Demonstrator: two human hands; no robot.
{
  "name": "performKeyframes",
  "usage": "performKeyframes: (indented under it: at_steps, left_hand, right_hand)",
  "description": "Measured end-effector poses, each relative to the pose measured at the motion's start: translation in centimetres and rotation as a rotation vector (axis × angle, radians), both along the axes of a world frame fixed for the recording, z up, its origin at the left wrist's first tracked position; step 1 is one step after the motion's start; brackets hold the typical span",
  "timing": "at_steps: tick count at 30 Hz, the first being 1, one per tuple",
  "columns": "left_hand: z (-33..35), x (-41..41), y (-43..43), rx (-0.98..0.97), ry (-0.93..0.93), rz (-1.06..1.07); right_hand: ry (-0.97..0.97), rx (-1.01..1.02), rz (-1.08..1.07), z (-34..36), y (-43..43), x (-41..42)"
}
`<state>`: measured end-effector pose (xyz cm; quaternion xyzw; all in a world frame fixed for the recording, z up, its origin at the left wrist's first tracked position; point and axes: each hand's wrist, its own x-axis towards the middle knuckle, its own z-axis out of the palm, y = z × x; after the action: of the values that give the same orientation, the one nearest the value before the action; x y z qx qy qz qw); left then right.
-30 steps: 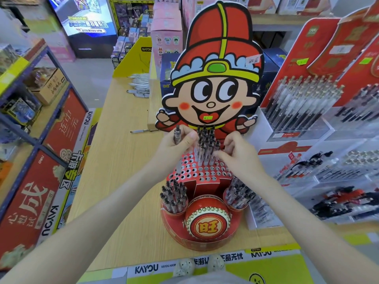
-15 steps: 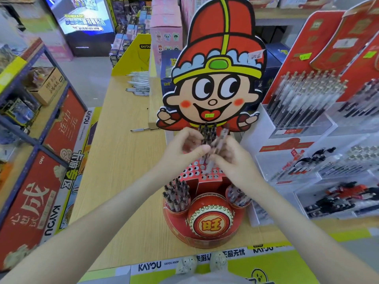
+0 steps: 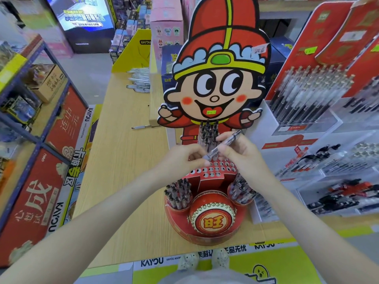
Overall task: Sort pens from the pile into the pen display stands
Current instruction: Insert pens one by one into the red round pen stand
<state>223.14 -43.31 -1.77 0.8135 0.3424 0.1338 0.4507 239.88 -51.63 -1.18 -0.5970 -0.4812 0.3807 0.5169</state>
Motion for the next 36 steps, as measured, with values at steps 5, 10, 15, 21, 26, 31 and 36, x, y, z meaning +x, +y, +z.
performKeyframes:
  at_steps: [5,10,15,21,26,31,36]
  left_hand:
    - [-0.3,0.1,0.1,0.001,0.014,0.046]
    - [-1.0,0.0,0.7,0.081,0.015,0.210]
    - [-1.2,0.7,0.7,0.085,-0.050,0.240]
    - [-1.5,1.5,0.2,0.006,-0.052,0.220]
    - [-1.5,2.1,-0.2,-0.041,-0.066,0.225]
    - [-1.9,2.3,-0.5,-0.046,-0.065,0.251]
    - [-2.1,2.6,-0.6,-0.039,-0.034,0.271]
  right_hand:
    - [-0.052,0.044,-0.120,0.4,0.1,0.6]
    - [-0.182,0.146,-0.212,1.5,-0.1,2.7]
    - [-0.336,0.070,-0.233,1.4,0.2,4.2]
    - [-0.439,-0.042,-0.202,0.0,1.5,4.4]
    - [-0.467,-0.110,-0.170,-0.7,2.8,4.8]
    - [-0.459,-0.144,-0.115,-0.7,3.5,5.2]
    - [-0.474,-0.139,-0.042,-0.4,3.6,5.6]
